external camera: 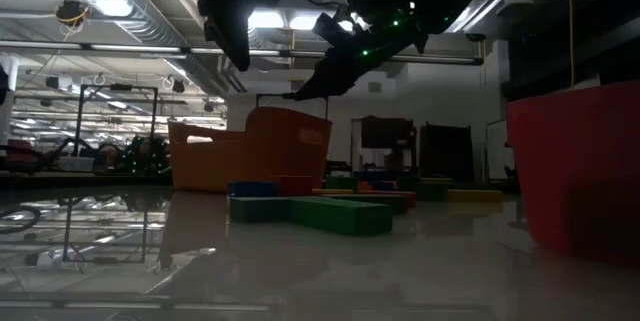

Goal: Sort blocks by size
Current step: Put the small blue game piece into the red bin

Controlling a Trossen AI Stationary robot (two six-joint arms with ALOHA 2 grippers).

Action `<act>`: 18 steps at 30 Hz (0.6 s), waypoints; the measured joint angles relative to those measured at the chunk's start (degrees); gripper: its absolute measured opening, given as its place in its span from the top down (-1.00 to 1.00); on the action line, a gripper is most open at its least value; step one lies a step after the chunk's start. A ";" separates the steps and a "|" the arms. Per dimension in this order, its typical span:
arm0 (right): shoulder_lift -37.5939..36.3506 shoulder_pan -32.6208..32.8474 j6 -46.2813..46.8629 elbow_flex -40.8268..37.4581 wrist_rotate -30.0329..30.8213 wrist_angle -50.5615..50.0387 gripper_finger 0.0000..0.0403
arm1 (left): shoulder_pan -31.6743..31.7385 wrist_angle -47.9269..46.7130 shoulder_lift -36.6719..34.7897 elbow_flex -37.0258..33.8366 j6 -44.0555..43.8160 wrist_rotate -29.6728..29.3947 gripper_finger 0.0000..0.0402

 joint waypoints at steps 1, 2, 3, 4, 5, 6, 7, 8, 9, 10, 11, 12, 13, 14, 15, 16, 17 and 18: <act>0.00 0.02 0.02 0.00 -0.01 0.00 0.24 | -0.83 -0.31 0.01 0.00 -0.46 0.37 0.64; 0.00 0.05 0.02 0.00 -0.01 -0.02 0.23 | -1.58 -0.96 0.03 0.00 -0.98 1.46 0.63; -0.05 0.05 0.02 0.00 -0.01 -0.21 0.21 | -2.28 -1.82 0.07 0.00 -1.47 3.11 0.61; -0.28 0.05 0.04 0.00 0.16 -0.82 0.20 | -2.99 -2.61 0.12 0.00 -2.01 4.84 0.59; -0.50 0.07 0.07 0.01 0.80 -1.39 0.20 | -3.83 -3.34 0.17 0.00 -3.03 6.08 0.57; -0.68 0.31 0.12 0.33 1.51 -2.36 0.19 | -4.76 -4.21 0.21 0.00 -3.90 7.30 0.54; -1.14 0.47 0.15 0.85 2.49 -4.69 0.19 | -5.79 -4.94 0.22 0.00 -4.74 8.10 0.51; -1.68 0.47 0.15 1.56 3.62 -7.80 0.20 | -6.95 -5.11 0.22 0.00 -5.96 8.41 0.48; -2.10 0.57 0.15 2.59 4.60 -10.63 0.20 | -8.01 -5.01 0.32 0.00 -6.99 8.42 0.44; -2.74 0.81 0.15 3.58 5.07 -13.73 0.20 | -9.01 -4.81 0.52 0.00 -8.03 8.34 0.40; -3.41 0.82 0.13 4.48 5.20 -17.61 0.20 | -10.05 -4.60 0.85 0.00 -9.33 7.94 0.35; -4.06 0.80 0.14 5.53 5.33 -21.27 0.20 | -11.04 -4.03 1.47 0.00 -10.49 7.28 0.30; -4.58 0.80 0.15 6.64 5.35 -24.54 0.20 | -11.85 -3.15 2.01 0.00 -11.15 6.61 0.25; -5.09 0.80 0.14 7.65 5.36 -27.85 0.20 | -12.65 -2.41 2.93 0.00 -11.82 6.25 0.19; -5.77 0.79 0.15 8.43 5.34 -30.99 0.20 | -13.37 -1.42 3.84 0.00 -12.01 6.11 0.14; -6.46 0.77 0.13 9.16 5.43 -33.91 0.20 | -13.97 -0.17 4.76 0.00 -11.97 6.05 0.10; -7.20 0.77 0.15 9.71 5.59 -36.02 0.20 | -14.61 1.11 6.01 0.00 -11.43 6.04 0.06; -8.02 0.77 0.13 10.02 5.79 -37.89 0.20 | -15.22 2.36 7.11 0.00 -10.54 6.00 0.02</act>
